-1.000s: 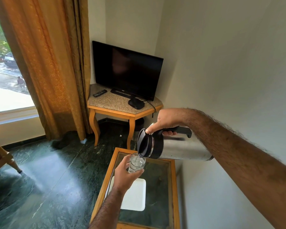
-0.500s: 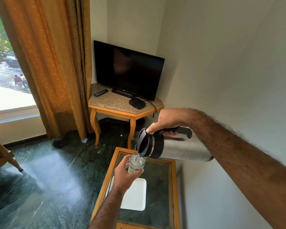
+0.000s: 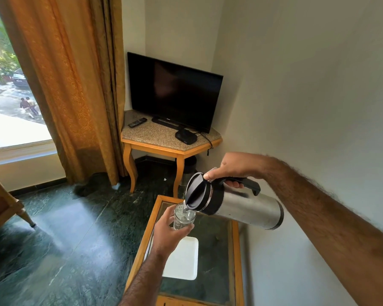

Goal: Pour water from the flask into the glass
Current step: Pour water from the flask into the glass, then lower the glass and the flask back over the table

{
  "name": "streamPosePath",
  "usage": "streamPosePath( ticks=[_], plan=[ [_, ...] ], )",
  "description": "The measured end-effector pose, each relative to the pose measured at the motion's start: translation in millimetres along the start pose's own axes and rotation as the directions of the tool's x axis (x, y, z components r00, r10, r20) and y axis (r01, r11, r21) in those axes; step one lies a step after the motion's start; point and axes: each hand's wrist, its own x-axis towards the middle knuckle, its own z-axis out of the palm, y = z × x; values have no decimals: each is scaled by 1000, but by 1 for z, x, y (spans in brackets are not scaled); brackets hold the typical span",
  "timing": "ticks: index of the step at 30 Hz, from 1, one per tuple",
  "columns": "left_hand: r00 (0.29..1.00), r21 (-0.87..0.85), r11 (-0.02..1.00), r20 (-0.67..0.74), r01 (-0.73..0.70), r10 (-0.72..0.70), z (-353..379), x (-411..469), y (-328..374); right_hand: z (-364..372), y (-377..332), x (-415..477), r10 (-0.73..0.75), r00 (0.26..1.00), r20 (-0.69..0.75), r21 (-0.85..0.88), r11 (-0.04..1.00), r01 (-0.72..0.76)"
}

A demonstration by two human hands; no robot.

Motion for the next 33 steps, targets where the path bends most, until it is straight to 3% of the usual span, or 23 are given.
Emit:
streamPosePath(
  ticks=[8,12,15,18,28,33],
  plan=[
    [1000,-53,999,19,-6,7,1,3,1,23,52,-5,-23,997,-76,295,954,45],
    [1000,-57,998,11,16,-15,4,8,-6,47,82,-10,111,964,-243,512,859,30],
    [999,-30,999,4,32,-32,4,13,-18,76,104,-5,272,891,-362,684,727,56],
    [999,5,999,-19,32,-32,4,19,-32,104,121,-2,475,789,-390,868,475,143],
    [994,89,991,-35,103,-100,13,61,-122,198,209,49,717,615,-328,919,92,383],
    [989,134,980,-25,147,-145,25,85,-183,254,251,80,735,591,-332,887,30,460]
  ],
)
